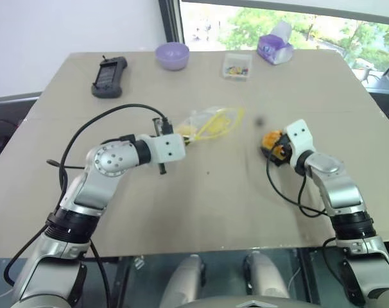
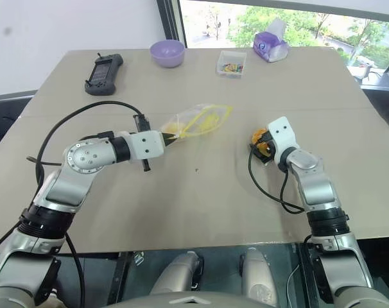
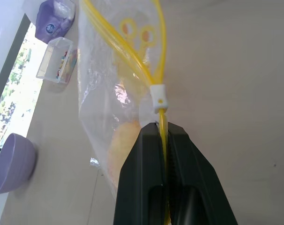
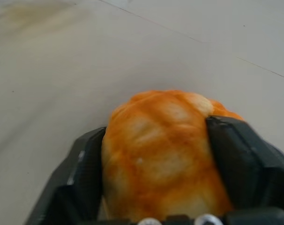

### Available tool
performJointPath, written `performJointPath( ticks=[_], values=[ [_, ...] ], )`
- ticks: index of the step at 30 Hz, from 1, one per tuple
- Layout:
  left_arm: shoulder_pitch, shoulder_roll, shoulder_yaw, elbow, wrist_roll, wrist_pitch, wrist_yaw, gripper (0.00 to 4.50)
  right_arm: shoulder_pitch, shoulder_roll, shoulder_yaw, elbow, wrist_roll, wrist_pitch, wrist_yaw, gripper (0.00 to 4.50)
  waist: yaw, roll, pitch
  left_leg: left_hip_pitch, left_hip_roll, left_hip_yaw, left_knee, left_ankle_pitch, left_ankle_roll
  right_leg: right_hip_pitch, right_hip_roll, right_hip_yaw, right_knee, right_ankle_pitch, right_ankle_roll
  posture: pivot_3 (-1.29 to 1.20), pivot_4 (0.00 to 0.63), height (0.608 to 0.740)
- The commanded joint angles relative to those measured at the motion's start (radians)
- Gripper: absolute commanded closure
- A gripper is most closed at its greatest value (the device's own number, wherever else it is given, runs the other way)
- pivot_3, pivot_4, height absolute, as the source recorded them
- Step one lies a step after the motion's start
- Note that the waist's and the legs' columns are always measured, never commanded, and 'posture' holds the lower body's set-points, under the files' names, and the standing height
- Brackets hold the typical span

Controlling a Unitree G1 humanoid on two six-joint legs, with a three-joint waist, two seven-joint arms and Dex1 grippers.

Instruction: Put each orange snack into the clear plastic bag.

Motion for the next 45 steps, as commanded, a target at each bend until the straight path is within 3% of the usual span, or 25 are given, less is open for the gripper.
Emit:
performJointPath(
  ticks=[1, 4, 6, 11, 21, 36, 45],
  values=[
    [-0.009, 0.012, 0.015, -0.009, -0.001, -0.022, 0.0, 4.5, 0.016, -0.032, 0.004, 0.009, -0.02, -0.062, -0.007, 2.35, 0.0, 0.0, 0.0, 0.0, 0.0, 0.0, 0.0, 0.0, 0.0, 0.0, 0.0, 0.0, 0.0, 0.0, 0.0, 0.0, 0.15, 0.74],
    [-0.01, 0.01, 0.014, -0.007, -0.003, -0.025, -0.001, 4.5, 0.017, -0.063, 0.016, -0.032, -0.024, -0.163, 0.022, 3.83, -0.001, 0.0, 0.0, 0.0, 0.0, 0.0, 0.0, 0.0, 0.0, 0.0, 0.0, 0.0, 0.0, 0.0, 0.0, 0.0, 0.15, 0.74],
    [-0.011, 0.009, 0.014, -0.004, -0.005, -0.026, -0.002, 4.5, 0.015, -0.076, 0.016, -0.081, 0.005, -0.212, 0.064, 4.4, -0.003, 0.0, 0.0, 0.0, 0.0, 0.0, 0.0, 0.0, 0.0, 0.0, 0.0, 0.0, 0.0, 0.0, 0.0, 0.0, 0.15, 0.74],
    [-0.012, 0.01, 0.016, -0.002, -0.012, -0.031, -0.009, 4.5, -0.019, -0.038, -0.01, -0.248, 0.177, -0.193, 0.172, 4.4, -0.011, 0.0, 0.0, 0.0, 0.002, 0.0, 0.0, 0.0, 0.001, -0.001, 0.001, 0.0, 0.0, 0.0, 0.0, 0.0, 0.15, 0.74],
    [-0.011, 0.002, 0.013, -0.02, -0.01, -0.028, -0.013, 4.5, -0.07, -0.014, 0.109, -0.283, 0.194, -0.195, 0.247, 4.4, -0.004, 0.0, 0.0, 0.0, 0.0, -0.001, 0.0, 0.0, 0.0, 0.0, 0.0, -0.001, 0.0, 0.0, 0.0, 0.0, 0.15, 0.74],
    [0.025, -0.021, 0.007, -0.087, -0.04, -0.025, -0.03, 4.5, -0.185, 0.066, 0.225, -0.044, 0.093, -0.314, 0.263, 4.4, -0.005, 0.0, 0.0, 0.0, 0.001, -0.001, 0.0, 0.0, 0.0, 0.0, 0.0, -0.001, 0.0, 0.0, 0.0, 0.0, 0.15, 0.74],
    [0.067, -0.015, 0.011, -0.078, -0.078, -0.161, -0.058, 4.5, -0.267, 0.163, 0.211, 0.137, 0.076, -0.444, 0.21, 4.4, -0.007, 0.001, 0.0, 0.0, 0.001, -0.002, 0.0, 0.0, 0.0, -0.001, 0.001, 0.0, 0.0, 0.0, 0.0, 0.0, 0.15, 0.74]
  ],
)
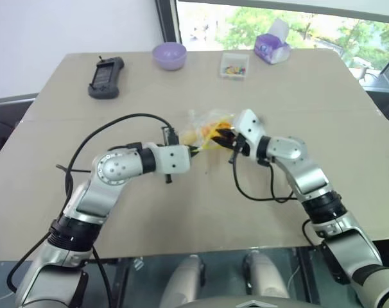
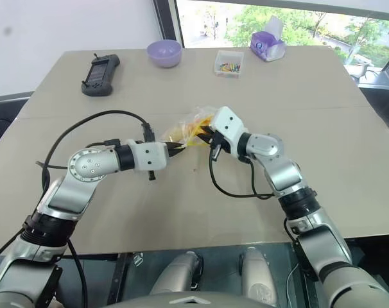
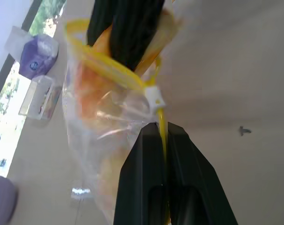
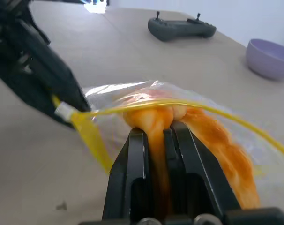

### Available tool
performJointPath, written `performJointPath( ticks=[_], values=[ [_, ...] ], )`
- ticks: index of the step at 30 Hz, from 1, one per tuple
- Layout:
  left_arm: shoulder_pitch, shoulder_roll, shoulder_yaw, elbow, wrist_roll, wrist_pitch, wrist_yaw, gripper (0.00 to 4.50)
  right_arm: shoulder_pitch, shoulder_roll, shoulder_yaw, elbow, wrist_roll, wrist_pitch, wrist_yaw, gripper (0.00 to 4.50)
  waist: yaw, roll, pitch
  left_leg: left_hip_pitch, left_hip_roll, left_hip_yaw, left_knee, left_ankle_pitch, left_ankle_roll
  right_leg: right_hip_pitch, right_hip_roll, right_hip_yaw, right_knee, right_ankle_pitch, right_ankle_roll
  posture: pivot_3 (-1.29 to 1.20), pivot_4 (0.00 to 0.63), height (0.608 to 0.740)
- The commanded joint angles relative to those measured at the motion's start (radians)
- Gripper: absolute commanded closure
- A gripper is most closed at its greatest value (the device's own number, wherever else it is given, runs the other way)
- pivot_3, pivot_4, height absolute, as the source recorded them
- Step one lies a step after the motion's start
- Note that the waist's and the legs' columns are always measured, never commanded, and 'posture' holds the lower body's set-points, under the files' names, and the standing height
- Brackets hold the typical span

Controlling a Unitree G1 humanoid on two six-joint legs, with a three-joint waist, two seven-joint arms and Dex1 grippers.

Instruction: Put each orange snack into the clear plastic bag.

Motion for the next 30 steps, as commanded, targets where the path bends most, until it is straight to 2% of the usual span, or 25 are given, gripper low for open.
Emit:
performJointPath(
  ticks=[1, 6, 12, 18, 20, 27, 30],
  values=[
    [0.008, 0.01, 0.016, -0.017, -0.023, -0.067, -0.002, 4.5, -0.043, 0.028, -0.023, 0.049, -0.01, -0.096, -0.027, 4.4, 0.001, 0.0, 0.0, 0.0, 0.0, 0.0, 0.0, 0.0, 0.0, 0.0, 0.0, 0.0, 0.0, 0.0, 0.0, 0.0, 0.15, 0.74],
    [0.007, 0.009, 0.023, -0.01, -0.025, -0.111, 0.007, 4.5, -0.053, 0.049, 0.02, 0.159, -0.05, -0.211, 0.003, 4.4, 0.001, 0.0, 0.0, 0.0, 0.0, 0.0, 0.0, 0.0, 0.0, 0.0, 0.0, 0.0, -0.001, 0.0, 0.0, 0.0, 0.15, 0.74],
    [0.015, 0.025, 0.034, -0.005, -0.005, -0.134, 0.019, 4.5, -0.082, 0.014, 0.103, 0.292, -0.168, -0.394, 0.046, 4.4, -0.003, 0.0, 0.0, 0.0, 0.0, 0.0, 0.0, 0.0, 0.0, 0.0, 0.0, 0.0, 0.0, 0.0, 0.0, 0.0, 0.15, 0.74],
    [0.027, 0.025, 0.029, -0.018, -0.002, -0.135, 0.032, 4.5, -0.113, 0.084, 0.014, 0.339, -0.067, -0.326, 0.041, 4.4, -0.005, 0.0, 0.0, 0.0, 0.0, 0.0, 0.0, 0.0, 0.0, 0.0, 0.001, 0.0, 0.0, 0.0, 0.0, 0.0, 0.15, 0.74],
    [0.034, 0.022, 0.032, -0.025, -0.005, -0.128, 0.041, 4.5, -0.114, 0.096, 0.004, 0.345, -0.038, -0.291, 0.082, 4.4, -0.006, 0.0, 0.0, 0.0, 0.0, 0.0, 0.0, 0.0, 0.0, 0.0, 0.001, 0.0, 0.0, 0.0, 0.0, 0.0, 0.15, 0.74],
    [0.038, 0.002, 0.085, -0.024, -0.05, -0.024, 0.081, 4.5, -0.101, 0.072, -0.027, 0.313, -0.078, -0.326, 0.002, 1.66, -0.01, 0.0, 0.0, 0.0, 0.0, 0.0, 0.0, 0.0, 0.0, 0.0, 0.001, 0.0, 0.0, 0.0, 0.0, 0.0, 0.15, 0.74],
    [0.033, 0.007, 0.101, -0.004, -0.057, -0.003, 0.084, 4.5, -0.06, 0.022, -0.034, 0.216, -0.065, -0.314, 0.03, 1.66, -0.01, 0.0, 0.0, 0.0, 0.0, 0.0, 0.0, 0.0, 0.0, 0.0, 0.0, 0.0, 0.0, 0.0, 0.0, 0.0, 0.15, 0.74]
  ],
)
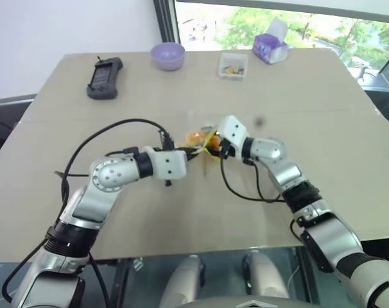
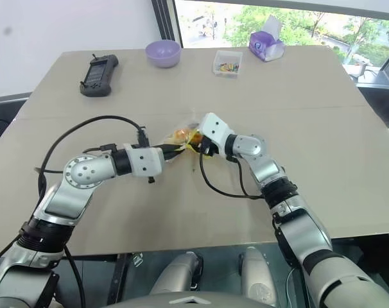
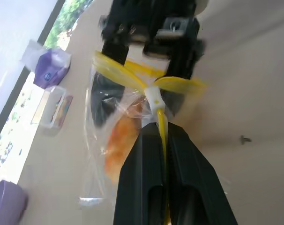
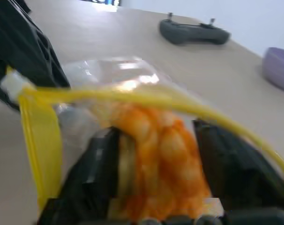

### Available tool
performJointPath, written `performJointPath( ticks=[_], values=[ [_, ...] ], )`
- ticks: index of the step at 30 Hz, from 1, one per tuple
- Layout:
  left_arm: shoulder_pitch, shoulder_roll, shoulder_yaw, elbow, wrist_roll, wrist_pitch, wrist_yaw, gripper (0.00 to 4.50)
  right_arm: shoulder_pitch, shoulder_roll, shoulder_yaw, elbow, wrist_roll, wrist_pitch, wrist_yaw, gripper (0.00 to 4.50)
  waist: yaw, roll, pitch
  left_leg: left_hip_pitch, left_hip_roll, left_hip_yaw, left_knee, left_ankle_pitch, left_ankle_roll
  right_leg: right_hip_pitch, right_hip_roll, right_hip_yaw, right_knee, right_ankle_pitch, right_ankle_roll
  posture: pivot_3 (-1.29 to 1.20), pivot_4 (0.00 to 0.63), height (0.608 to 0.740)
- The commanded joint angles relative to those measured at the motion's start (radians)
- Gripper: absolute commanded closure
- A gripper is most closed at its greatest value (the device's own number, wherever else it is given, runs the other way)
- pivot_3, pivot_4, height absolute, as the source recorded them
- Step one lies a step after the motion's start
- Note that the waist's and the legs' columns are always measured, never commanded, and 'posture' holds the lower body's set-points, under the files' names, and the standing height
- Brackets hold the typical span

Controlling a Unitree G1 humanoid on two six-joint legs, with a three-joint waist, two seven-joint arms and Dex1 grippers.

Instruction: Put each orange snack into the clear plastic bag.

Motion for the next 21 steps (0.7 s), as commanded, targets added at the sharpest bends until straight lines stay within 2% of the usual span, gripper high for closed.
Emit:
performJointPath(
  ticks=[1, 7, 12, 21],
  values=[
    [-0.019, 0.007, 0.05, 0.0, -0.029, 0.025, 0.015, 4.5, 0.039, -0.051, -0.039, -0.151, 0.022, 0.003, 0.022, 1.66, 0.0, 0.0, 0.0, 0.0, 0.0, 0.0, 0.0, 0.0, 0.0, 0.0, 0.0, 0.0, 0.0, 0.0, 0.0, 0.0, 0.15, 0.74],
    [-0.043, 0.009, 0.058, 0.038, -0.049, 0.037, -0.002, 4.5, 0.125, -0.151, -0.067, -0.326, 0.024, 0.027, 0.026, 1.66, 0.001, 0.0, 0.0, 0.0, 0.0, 0.0, 0.0, 0.0, 0.0, 0.0, 0.0, 0.0, 0.0, 0.0, 0.0, 0.0, 0.15, 0.74],
    [-0.059, 0.006, 0.052, 0.046, -0.056, 0.029, -0.01, 4.5, 0.153, -0.129, -0.121, -0.389, 0.096, 0.175, -0.016, 1.66, -0.003, 0.0, 0.0, 0.0, 0.0, 0.001, 0.0, 0.0, 0.0, 0.0, 0.0, 0.0, 0.0, 0.0, 0.0, 0.0, 0.15, 0.74],
    [-0.07, 0.007, 0.062, 0.041, -0.089, 0.037, -0.027, 4.5, 0.175, -0.253, -0.043, -0.267, -0.135, -0.007, -0.064, 1.66, 0.011, 0.0, 0.0, 0.0, 0.0, 0.002, 0.0, 0.0, 0.0, 0.0, -0.001, 0.0, -0.001, 0.0, 0.0, 0.0, 0.15, 0.74]
  ],
)
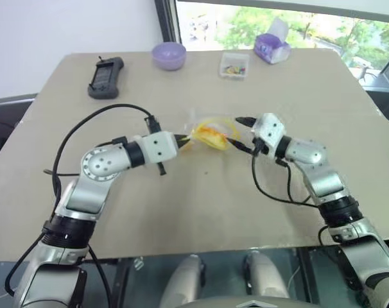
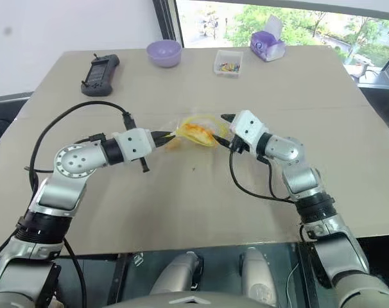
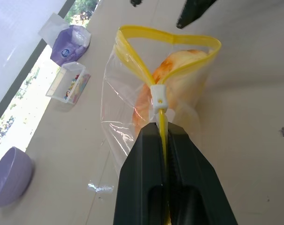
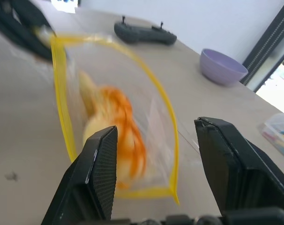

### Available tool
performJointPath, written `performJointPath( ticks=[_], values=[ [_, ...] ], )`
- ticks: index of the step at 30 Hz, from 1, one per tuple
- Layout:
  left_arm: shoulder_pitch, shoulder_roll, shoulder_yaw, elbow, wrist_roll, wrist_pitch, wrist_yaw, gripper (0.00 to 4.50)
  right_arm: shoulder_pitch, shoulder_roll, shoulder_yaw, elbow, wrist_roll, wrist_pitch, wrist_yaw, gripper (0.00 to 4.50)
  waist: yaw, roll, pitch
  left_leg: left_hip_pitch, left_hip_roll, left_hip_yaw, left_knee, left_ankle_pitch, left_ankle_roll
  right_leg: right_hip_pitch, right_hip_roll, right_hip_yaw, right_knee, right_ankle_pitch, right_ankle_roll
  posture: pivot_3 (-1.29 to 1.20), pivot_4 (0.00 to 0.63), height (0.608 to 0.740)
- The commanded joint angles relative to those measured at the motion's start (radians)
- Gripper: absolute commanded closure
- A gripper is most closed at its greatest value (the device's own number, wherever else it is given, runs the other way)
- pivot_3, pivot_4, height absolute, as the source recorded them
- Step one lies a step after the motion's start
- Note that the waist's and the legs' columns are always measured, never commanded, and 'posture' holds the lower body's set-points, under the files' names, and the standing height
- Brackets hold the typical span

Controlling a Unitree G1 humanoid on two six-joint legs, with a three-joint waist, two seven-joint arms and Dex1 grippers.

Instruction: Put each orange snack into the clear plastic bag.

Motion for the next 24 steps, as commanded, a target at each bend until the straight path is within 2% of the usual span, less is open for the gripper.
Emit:
performJointPath(
  ticks=[1, 8, 15, 18, 22, 24],
  values=[
    [-0.018, 0.01, 0.032, -0.022, -0.025, -0.005, -0.002, 4.5, -0.016, -0.028, 0.011, 0.043, -0.06, -0.08, -0.033, 1.66, -0.001, 0.0, 0.0, 0.0, 0.0, 0.0, 0.0, 0.0, 0.0, 0.0, 0.0, 0.0, 0.0, 0.0, 0.0, 0.0, 0.15, 0.74],
    [-0.019, 0.009, 0.026, -0.035, -0.026, -0.002, -0.002, 4.5, -0.106, -0.003, 0.035, 0.195, -0.117, -0.169, -0.071, 1.66, -0.002, 0.0, 0.0, 0.0, 0.0, 0.001, 0.0, 0.0, 0.0, 0.0, 0.0, 0.0, 0.0, 0.0, 0.0, 0.0, 0.15, 0.74],
    [-0.011, 0.01, 0.024, -0.057, -0.024, 0.003, -0.001, 4.5, -0.178, 0.059, 0.032, 0.294, -0.091, -0.243, -0.057, 1.66, -0.002, 0.0, 0.0, 0.0, 0.0, 0.0, 0.0, 0.0, 0.0, 0.0, 0.0, 0.0, 0.0, 0.0, 0.0, 0.0, 0.15, 0.74],
    [-0.006, 0.011, 0.025, -0.065, -0.025, 0.005, 0.0, 4.5, -0.192, 0.076, 0.032, 0.332, -0.085, -0.263, -0.051, 2.48, -0.002, 0.0, 0.0, 0.0, 0.0, 0.0, 0.0, 0.0, 0.0, 0.0, 0.0, 0.0, 0.0, 0.0, 0.0, 0.0, 0.15, 0.74],
    [-0.004, 0.009, 0.027, -0.068, -0.026, 0.008, 0.002, 4.5, -0.209, 0.082, 0.032, 0.393, -0.09, -0.297, -0.045, 4.37, -0.002, 0.0, 0.0, 0.0, 0.0, 0.0, 0.0, 0.0, 0.0, 0.0, 0.0, 0.0, 0.0, 0.0, 0.0, 0.0, 0.15, 0.74],
    [-0.005, 0.007, 0.031, -0.065, -0.028, 0.009, 0.006, 4.5, -0.217, 0.08, 0.028, 0.414, -0.091, -0.31, -0.046, 4.49, -0.002, 0.0, 0.0, 0.0, 0.0, 0.0, 0.0, 0.0, 0.0, 0.0, 0.0, 0.0, 0.0, 0.0, 0.0, 0.0, 0.15, 0.74]
  ],
)
